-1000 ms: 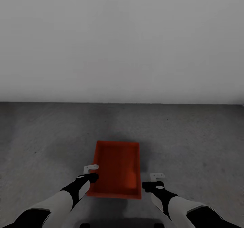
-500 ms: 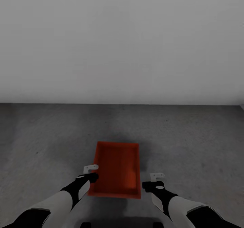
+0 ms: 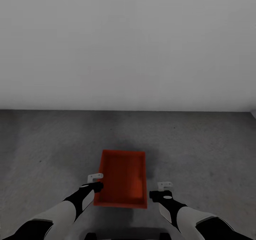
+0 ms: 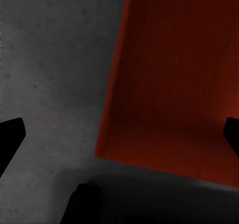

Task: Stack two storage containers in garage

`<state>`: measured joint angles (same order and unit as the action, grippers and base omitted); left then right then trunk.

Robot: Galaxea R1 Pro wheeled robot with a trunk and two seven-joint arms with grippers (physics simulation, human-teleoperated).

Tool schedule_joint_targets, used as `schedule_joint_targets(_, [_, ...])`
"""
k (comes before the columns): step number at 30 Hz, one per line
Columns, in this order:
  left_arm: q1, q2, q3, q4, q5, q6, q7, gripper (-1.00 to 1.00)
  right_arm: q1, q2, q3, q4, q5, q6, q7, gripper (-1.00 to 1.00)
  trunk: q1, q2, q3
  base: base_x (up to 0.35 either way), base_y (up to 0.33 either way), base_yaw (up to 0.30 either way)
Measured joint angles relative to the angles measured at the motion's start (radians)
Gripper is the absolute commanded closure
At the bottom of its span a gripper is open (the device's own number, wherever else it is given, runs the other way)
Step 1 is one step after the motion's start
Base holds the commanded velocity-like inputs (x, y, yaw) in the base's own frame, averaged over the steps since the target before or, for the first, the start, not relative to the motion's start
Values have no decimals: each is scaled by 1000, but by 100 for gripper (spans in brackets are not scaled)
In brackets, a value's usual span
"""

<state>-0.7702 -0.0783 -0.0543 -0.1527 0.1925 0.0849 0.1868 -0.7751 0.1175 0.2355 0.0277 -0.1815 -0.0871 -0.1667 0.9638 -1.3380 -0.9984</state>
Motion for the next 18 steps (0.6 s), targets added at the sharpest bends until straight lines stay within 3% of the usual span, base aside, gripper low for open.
schedule_joint_targets(18, [0, 0, -1, 4, 0, 0, -1, -100, 0, -6, 0, 0, -1, -1, -3, -100, -69, 126, 56, 0, 0, 0])
